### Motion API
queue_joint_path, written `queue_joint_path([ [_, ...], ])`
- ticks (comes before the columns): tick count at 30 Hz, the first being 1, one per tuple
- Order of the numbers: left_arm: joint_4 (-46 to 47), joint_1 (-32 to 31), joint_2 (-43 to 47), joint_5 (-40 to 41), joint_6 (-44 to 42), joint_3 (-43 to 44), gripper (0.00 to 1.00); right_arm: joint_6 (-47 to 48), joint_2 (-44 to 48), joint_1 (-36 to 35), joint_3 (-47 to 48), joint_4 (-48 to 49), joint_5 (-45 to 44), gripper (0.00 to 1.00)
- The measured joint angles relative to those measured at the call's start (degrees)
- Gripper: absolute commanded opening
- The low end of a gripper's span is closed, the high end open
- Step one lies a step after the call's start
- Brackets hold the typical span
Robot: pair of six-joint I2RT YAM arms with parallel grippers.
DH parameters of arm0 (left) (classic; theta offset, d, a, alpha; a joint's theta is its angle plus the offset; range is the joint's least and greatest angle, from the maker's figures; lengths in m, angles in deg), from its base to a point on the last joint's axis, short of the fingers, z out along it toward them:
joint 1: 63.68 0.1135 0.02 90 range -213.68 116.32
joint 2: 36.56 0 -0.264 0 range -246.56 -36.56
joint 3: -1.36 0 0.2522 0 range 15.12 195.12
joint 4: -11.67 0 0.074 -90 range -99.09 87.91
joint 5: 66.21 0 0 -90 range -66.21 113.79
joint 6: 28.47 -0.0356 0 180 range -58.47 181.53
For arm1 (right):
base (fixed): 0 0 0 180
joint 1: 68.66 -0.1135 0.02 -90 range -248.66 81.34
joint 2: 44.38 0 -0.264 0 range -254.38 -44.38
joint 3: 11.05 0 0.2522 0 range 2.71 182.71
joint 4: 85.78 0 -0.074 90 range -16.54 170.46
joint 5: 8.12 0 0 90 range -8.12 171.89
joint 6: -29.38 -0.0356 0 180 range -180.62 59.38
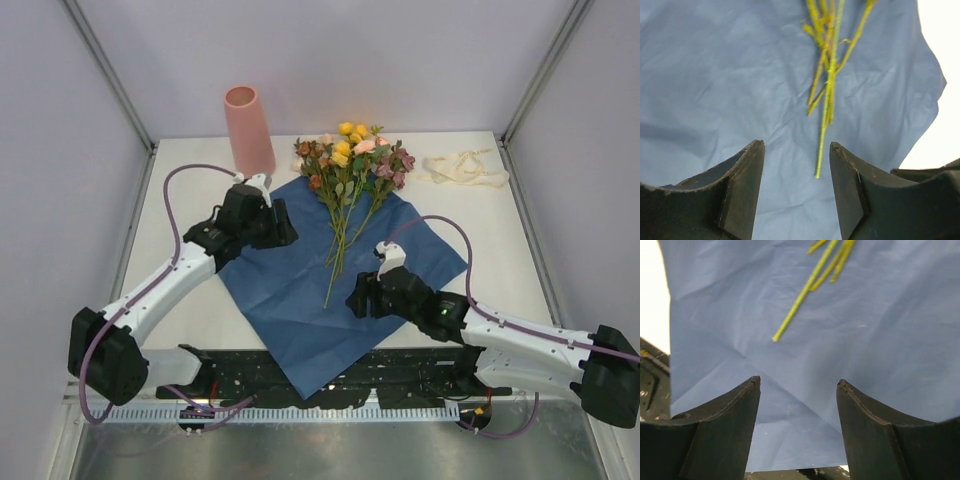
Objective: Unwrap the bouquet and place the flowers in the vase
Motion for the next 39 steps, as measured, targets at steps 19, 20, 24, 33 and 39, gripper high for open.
queue_joint_path([
  [19,-4.55,-9.01,-30.29,7.67,-9.18,33.99,0.43,1.92,35.5,0.85,-3.39,-14.91,-19.19,0.7],
  [20,-4.9,-9.11,-32.3,8.07,-9.25,36.02,0.42,2.25,36.92,0.85,-3.39,-15.21,-19.45,0.7],
  [24,-7.82,-9.88,-42.23,9.18,-9.16,46.1,0.39,3.45,42.16,0.85,-3.43,-16.72,-20.46,0.7],
  [33,-13.88,-11.32,-55.49,11.32,-8.59,58.05,0.36,6.14,43.89,0.85,-3.5,-18.67,-21.31,0.7],
  [39,-14.99,-11.39,-59.34,12.68,-7.48,61.72,0.35,6.78,44.37,0.85,-3.48,-21.14,-21.44,0.7],
])
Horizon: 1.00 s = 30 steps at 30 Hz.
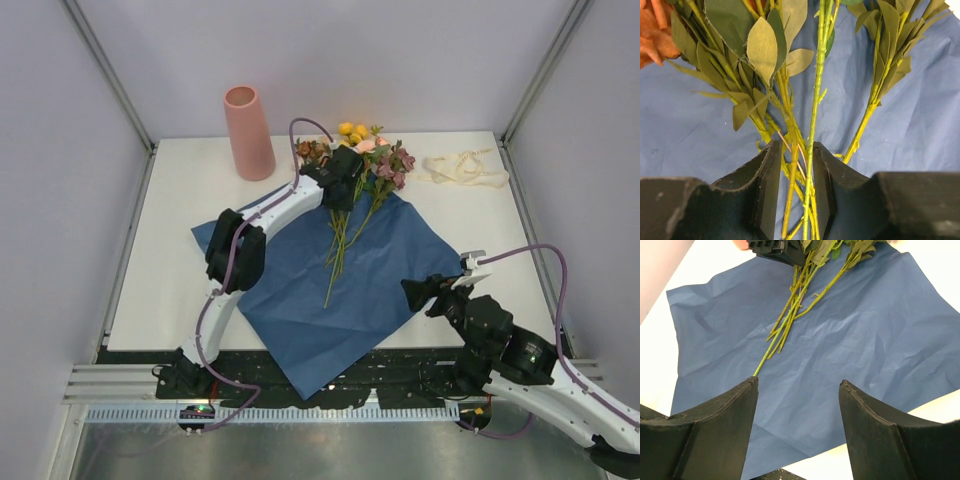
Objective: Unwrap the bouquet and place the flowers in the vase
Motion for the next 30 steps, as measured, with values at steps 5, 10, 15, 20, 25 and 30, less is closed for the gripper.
queue_joint_path([
  [5,-0.74,0.0,-3.13,0.13,0.55,3.28,0.34,-0.04,1.55,0.0,0.48,-0.35,-0.07,0.7],
  [10,-2.12,0.0,-4.0,1.25,1.36,3.67,0.33,0.02,1.7,0.0,0.98,-0.48,-0.28,0.7],
  [15,-2.58,0.0,-5.31,1.51,1.42,5.2,0.28,0.0,1.68,0.0,1.01,-0.85,-0.28,0.7],
  [20,-3.61,0.0,-8.44,1.44,1.88,8.35,0.22,0.07,1.66,0.0,2.21,-1.33,-0.52,0.71],
  [25,-5.2,0.0,-8.98,1.44,2.95,8.48,0.05,0.13,1.66,0.0,3.45,-1.42,-0.83,0.7],
  [30,-6.03,0.0,-8.98,1.49,3.37,8.81,0.0,0.28,1.66,0.02,3.89,-1.44,-0.94,0.7],
])
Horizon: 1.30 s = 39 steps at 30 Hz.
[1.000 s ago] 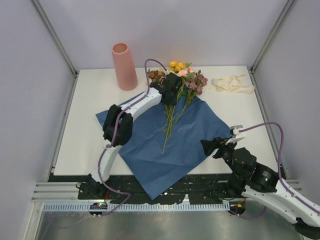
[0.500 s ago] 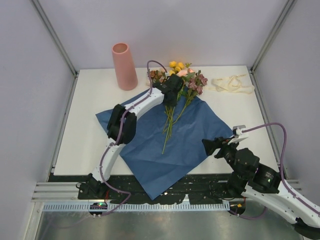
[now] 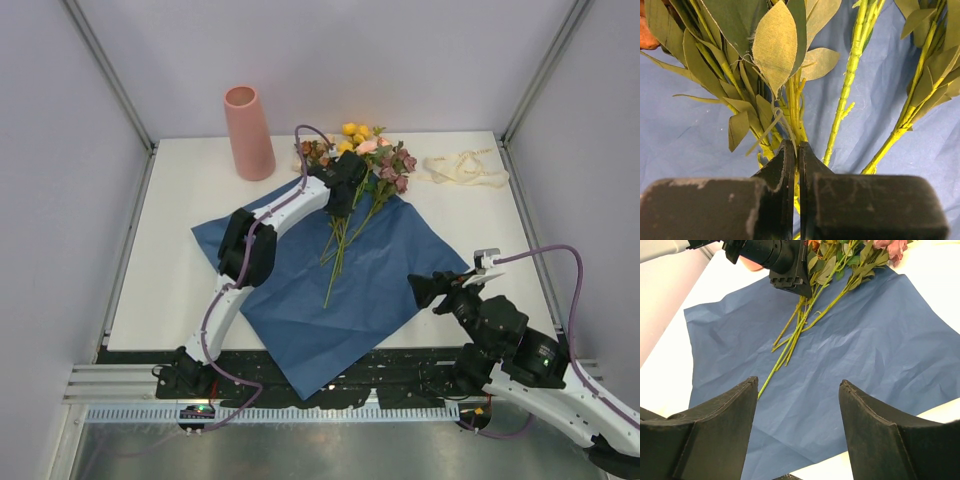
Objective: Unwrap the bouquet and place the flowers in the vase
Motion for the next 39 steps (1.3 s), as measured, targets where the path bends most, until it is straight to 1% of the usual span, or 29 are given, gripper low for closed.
queue_joint_path([
  [3,0.33,-0.02,0.55,-0.02,-0.22,-0.5,0.0,0.07,0.0,0.0,0.17,-0.02,-0.22,0.71],
  [5,1.46,-0.04,2.45,-0.22,-0.48,-2.89,0.0,0.04,-0.04,0.0,0.24,0.02,-0.17,0.7],
  [7,2.69,-0.04,6.38,-0.9,-0.61,-6.95,0.0,-0.07,-0.55,0.0,0.26,0.24,-0.09,0.7],
  [12,7.67,-0.07,21.14,-3.37,-0.48,-17.16,0.0,-0.2,-3.17,0.0,0.26,2.1,0.28,0.71],
  [16,15.63,-0.07,35.1,-5.75,-0.42,-26.82,0.0,-0.28,-6.95,0.0,0.28,5.25,0.37,0.71],
  [18,20.2,-0.07,40.72,-7.06,-0.35,-31.87,0.0,-0.48,-9.81,0.0,0.57,6.97,0.9,0.71],
  [20,26.14,-0.07,46.86,-9.14,-0.04,-39.41,0.0,-0.74,-12.76,0.0,0.96,9.64,1.86,0.72],
  [23,35.45,-0.07,53.75,-13.07,1.33,-50.84,0.0,-0.35,-17.59,0.0,1.05,16.5,5.33,0.72],
  [25,40.85,-0.07,56.63,-15.96,2.86,-57.11,0.0,0.72,-21.07,0.02,1.05,22.58,9.25,0.72],
  [28,47.32,-0.24,59.17,-19.96,5.66,-63.19,0.0,2.34,-25.33,0.02,0.92,32.22,15.82,0.69],
  [32,54.34,-0.55,63.19,-23.71,8.74,-68.13,0.0,3.06,-31.34,0.0,0.83,42.14,22.51,0.68],
  [35,57.81,-1.18,66.66,-25.77,10.38,-69.81,0.0,3.06,-35.95,0.0,0.9,45.66,25.05,0.71],
  [37,59.36,-1.7,68.39,-26.86,10.88,-69.81,0.0,3.1,-38.56,0.0,0.9,47.43,25.7,0.67],
  [38,60.04,-1.9,69.22,-27.19,11.15,-69.81,0.0,3.13,-39.5,0.0,0.9,48.13,25.77,0.64],
  [39,60.59,-2.43,69.96,-27.39,11.34,-69.81,0.0,3.17,-40.3,0.0,0.9,48.89,25.9,0.57],
])
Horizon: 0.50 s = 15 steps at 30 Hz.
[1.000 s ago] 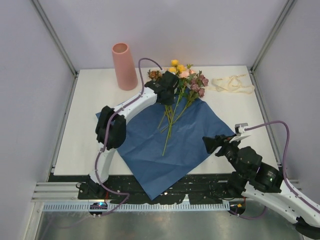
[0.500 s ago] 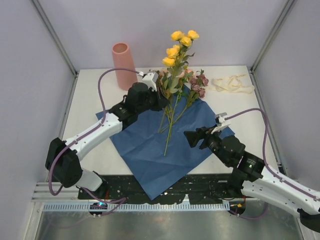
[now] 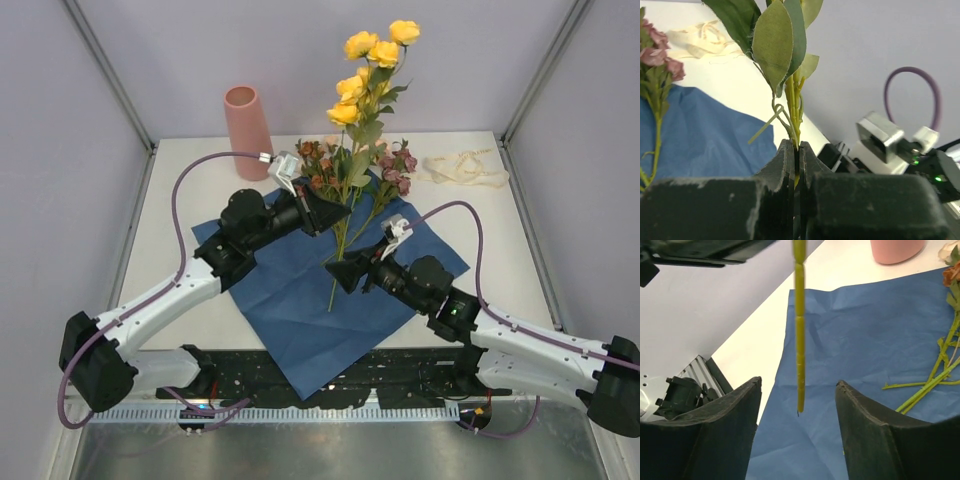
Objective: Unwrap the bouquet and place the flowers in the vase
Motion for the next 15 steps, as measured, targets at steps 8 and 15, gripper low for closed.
queue_joint_path([
  [8,4.81,-2.91,2.08,-0.11,0.22,-1.95,0.15,1.05,-2.43,0.0,-0.13,4.92,2.95,0.06],
  [15,3.26,-2.91,1.68,-2.29,-2.14,-0.48,0.43,6.45,-1.53,0.04,-0.31,2.05,4.33,0.05],
])
